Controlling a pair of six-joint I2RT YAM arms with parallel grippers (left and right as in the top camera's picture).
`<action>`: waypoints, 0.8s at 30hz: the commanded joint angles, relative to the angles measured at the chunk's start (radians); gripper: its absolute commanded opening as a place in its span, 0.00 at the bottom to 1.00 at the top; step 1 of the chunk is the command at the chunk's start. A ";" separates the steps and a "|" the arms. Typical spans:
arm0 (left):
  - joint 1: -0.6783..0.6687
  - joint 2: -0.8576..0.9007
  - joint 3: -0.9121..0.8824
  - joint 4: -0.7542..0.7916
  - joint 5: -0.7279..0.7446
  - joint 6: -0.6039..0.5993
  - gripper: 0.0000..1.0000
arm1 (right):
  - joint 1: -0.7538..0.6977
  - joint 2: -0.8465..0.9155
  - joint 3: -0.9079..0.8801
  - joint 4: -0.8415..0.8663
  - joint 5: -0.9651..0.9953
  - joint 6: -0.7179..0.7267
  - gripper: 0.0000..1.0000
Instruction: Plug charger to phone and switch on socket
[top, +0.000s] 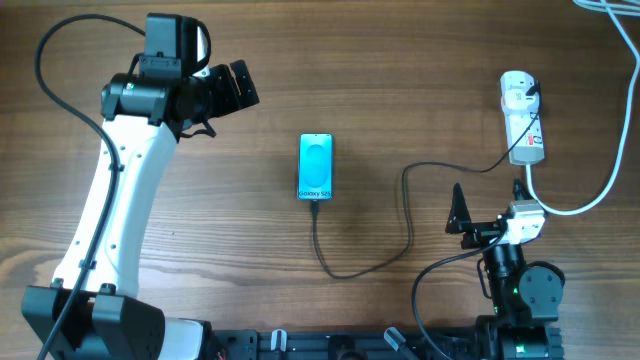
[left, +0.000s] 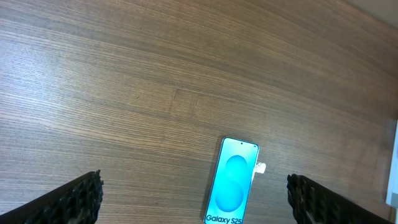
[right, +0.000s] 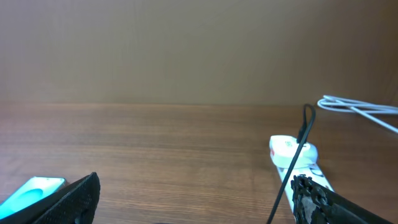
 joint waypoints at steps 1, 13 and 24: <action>0.006 0.000 0.000 0.002 -0.013 -0.012 1.00 | 0.005 -0.014 -0.002 0.001 0.021 -0.063 1.00; 0.006 0.000 0.000 0.002 -0.013 -0.012 1.00 | 0.006 -0.014 -0.002 0.001 0.020 -0.050 1.00; 0.006 0.000 0.000 0.002 -0.013 -0.012 1.00 | 0.006 -0.014 -0.002 0.002 0.016 -0.052 1.00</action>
